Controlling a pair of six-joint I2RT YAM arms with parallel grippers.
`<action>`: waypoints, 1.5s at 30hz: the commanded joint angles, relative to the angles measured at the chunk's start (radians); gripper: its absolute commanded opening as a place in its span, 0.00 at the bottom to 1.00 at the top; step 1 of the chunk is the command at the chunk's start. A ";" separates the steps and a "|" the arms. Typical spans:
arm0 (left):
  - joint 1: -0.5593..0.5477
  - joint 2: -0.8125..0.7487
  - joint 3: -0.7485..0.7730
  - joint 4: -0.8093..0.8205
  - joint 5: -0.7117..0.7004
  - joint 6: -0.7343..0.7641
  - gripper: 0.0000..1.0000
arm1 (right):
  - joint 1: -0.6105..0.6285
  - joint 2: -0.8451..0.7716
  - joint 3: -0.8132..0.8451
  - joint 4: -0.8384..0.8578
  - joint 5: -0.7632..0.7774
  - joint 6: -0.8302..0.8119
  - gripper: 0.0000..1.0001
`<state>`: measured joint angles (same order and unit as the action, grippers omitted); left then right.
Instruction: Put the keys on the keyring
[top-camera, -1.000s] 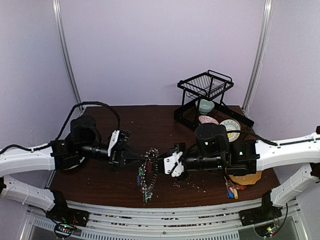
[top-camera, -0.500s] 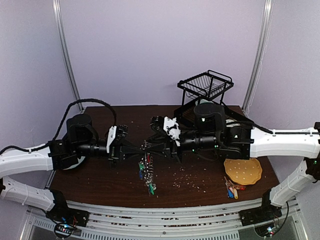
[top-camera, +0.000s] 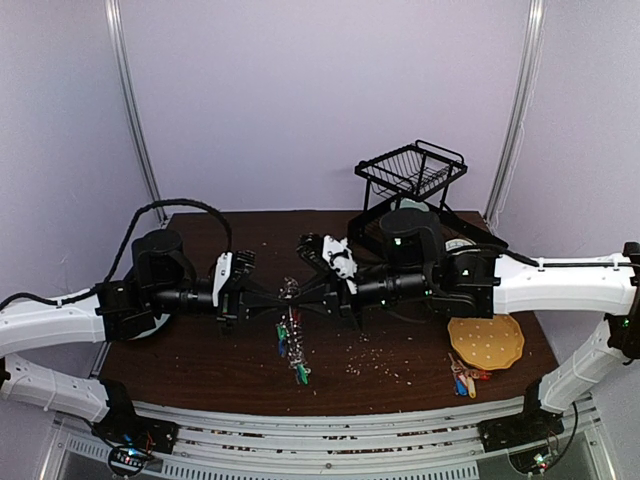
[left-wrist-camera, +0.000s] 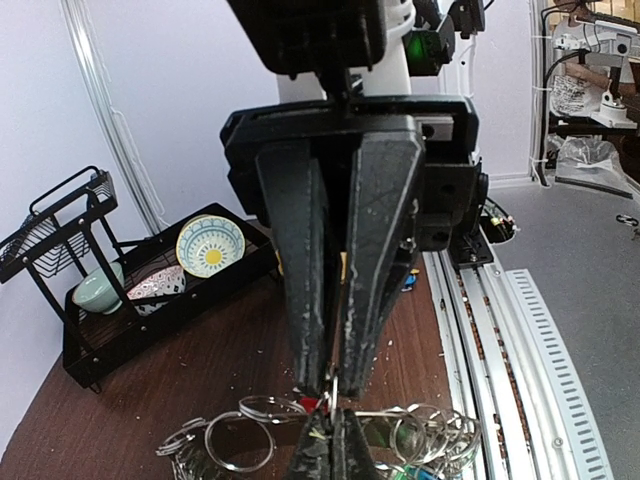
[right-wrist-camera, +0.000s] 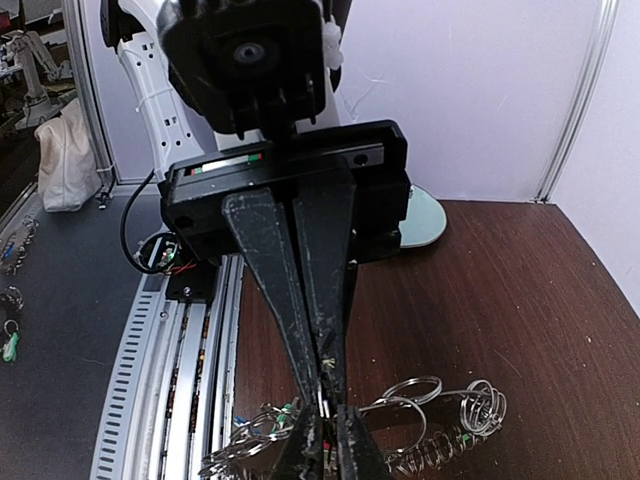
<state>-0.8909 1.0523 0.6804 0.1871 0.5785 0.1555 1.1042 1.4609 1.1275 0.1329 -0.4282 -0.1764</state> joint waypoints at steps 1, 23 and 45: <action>0.004 -0.027 0.004 0.099 -0.009 0.011 0.00 | -0.005 -0.006 0.025 -0.033 -0.012 -0.003 0.00; -0.009 0.022 0.038 0.070 -0.067 0.018 0.38 | 0.035 0.123 0.496 -0.764 0.255 -0.316 0.00; -0.034 0.057 0.031 0.110 -0.053 -0.034 0.13 | 0.073 0.135 0.479 -0.660 0.221 -0.321 0.00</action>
<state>-0.9176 1.1034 0.6876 0.2348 0.5034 0.1337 1.1717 1.6001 1.5860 -0.5865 -0.2054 -0.4942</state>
